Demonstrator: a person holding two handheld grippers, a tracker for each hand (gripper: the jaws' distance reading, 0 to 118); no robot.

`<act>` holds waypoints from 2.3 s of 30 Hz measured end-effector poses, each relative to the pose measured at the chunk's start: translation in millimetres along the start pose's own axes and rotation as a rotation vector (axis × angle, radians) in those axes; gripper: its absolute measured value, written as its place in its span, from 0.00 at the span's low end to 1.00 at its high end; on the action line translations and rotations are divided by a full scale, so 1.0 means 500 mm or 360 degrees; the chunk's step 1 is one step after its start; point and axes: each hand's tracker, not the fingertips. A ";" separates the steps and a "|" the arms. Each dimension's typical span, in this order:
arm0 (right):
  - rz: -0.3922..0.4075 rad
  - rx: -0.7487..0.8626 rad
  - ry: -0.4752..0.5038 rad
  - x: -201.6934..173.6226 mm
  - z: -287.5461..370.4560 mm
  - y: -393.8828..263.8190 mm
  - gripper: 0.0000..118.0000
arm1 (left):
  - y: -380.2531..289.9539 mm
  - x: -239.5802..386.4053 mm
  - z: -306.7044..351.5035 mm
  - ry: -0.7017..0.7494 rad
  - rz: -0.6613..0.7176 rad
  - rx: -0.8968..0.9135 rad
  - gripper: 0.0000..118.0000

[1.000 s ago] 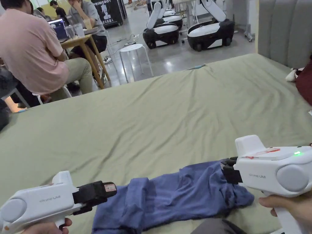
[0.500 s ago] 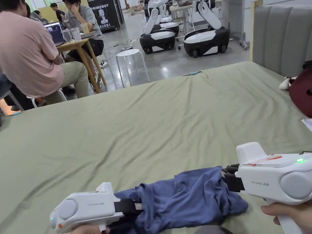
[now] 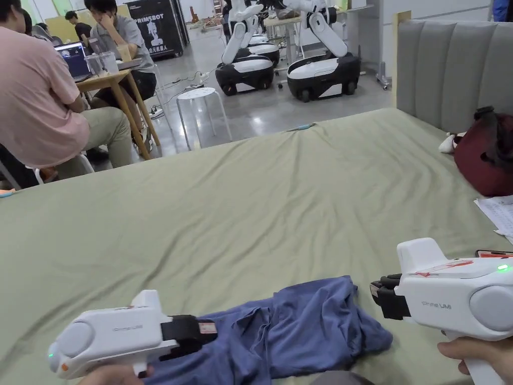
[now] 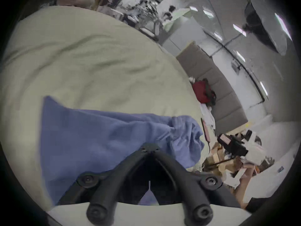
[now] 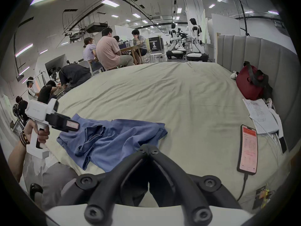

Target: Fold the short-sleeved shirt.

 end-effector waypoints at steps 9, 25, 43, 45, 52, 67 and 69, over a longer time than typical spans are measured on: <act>0.0053 -0.0032 0.0092 -0.055 -0.048 0.004 0.00 | -0.037 -0.107 0.120 0.0253 0.0145 0.0154 1.00; 0.0041 -0.0058 0.0033 -0.035 -0.036 -0.005 0.00 | -0.037 -0.138 0.097 0.0287 0.0130 0.0150 0.09; 0.0055 -0.0069 0.0084 -0.055 -0.054 -0.008 0.00 | -0.070 -0.249 0.387 0.0665 0.0517 0.0567 0.08; 0.0048 -0.0066 0.0097 -0.058 -0.061 -0.007 0.00 | -0.072 -0.218 0.396 0.0604 0.0486 0.0569 0.08; 0.0050 -0.0064 0.0137 -0.068 -0.067 -0.009 0.00 | -0.034 -0.019 0.327 0.0121 0.0359 0.0581 0.08; -0.0069 0.0013 0.0063 0.018 0.020 -0.032 0.00 | 0.030 0.107 -0.106 0.0106 0.0172 -0.0017 0.10; -0.0104 0.0026 0.0053 0.034 0.025 -0.034 0.00 | 0.025 0.103 -0.098 0.0004 0.0210 0.0033 0.33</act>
